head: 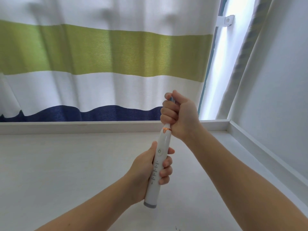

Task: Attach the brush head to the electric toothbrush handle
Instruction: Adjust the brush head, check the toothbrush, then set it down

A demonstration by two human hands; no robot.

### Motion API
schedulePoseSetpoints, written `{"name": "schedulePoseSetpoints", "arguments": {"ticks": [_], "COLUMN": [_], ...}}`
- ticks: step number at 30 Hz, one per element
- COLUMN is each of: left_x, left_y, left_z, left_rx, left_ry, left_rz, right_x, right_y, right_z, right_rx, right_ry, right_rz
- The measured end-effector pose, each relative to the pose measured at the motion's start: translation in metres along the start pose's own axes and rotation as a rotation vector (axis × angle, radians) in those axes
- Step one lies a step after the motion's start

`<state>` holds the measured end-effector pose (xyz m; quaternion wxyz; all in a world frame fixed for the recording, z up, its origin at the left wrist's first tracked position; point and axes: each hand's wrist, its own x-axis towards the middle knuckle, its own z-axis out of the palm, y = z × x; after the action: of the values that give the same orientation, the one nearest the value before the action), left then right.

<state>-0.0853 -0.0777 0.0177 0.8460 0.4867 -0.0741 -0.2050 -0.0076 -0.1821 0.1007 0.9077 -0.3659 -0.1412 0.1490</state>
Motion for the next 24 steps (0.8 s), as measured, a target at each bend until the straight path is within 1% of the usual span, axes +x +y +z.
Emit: {"name": "schedulePoseSetpoints", "arguments": {"ticks": [2, 4, 6, 8, 10, 11, 13, 16, 19, 24], "left_x": [0.000, 0.001, 0.002, 0.003, 0.004, 0.004, 0.004, 0.003, 0.002, 0.000], "left_y": [0.002, 0.001, 0.000, -0.002, -0.002, -0.003, -0.004, -0.005, -0.002, 0.000], "left_z": [0.000, -0.002, -0.005, -0.006, -0.007, -0.007, -0.005, -0.004, -0.004, -0.006], "left_rx": [-0.019, 0.010, 0.070, 0.119, 0.162, 0.197, 0.259, 0.242, 0.125, -0.153], "left_ry": [0.000, 0.041, 0.101, 0.142, 0.176, 0.200, 0.235, 0.226, 0.151, -0.048], "left_rz": [0.004, 0.037, 0.076, 0.106, 0.127, 0.132, 0.137, 0.119, 0.073, -0.026], "right_x": [0.002, 0.003, 0.000, -0.003, -0.008, -0.010, -0.012, -0.013, -0.013, -0.013], "right_y": [0.000, 0.001, 0.003, 0.005, 0.009, 0.012, 0.015, 0.013, 0.012, 0.012], "right_z": [-0.001, -0.003, -0.006, -0.011, -0.017, -0.019, -0.022, -0.023, -0.025, -0.030], "right_rx": [0.008, -0.093, -0.268, -0.522, -0.808, -0.876, -0.877, -0.759, -0.656, -0.530], "right_ry": [-0.048, -0.033, -0.008, 0.032, 0.108, 0.156, 0.218, 0.191, 0.130, 0.031], "right_rz": [0.007, -0.007, -0.024, -0.073, -0.150, -0.191, -0.239, -0.187, -0.141, -0.106]}}
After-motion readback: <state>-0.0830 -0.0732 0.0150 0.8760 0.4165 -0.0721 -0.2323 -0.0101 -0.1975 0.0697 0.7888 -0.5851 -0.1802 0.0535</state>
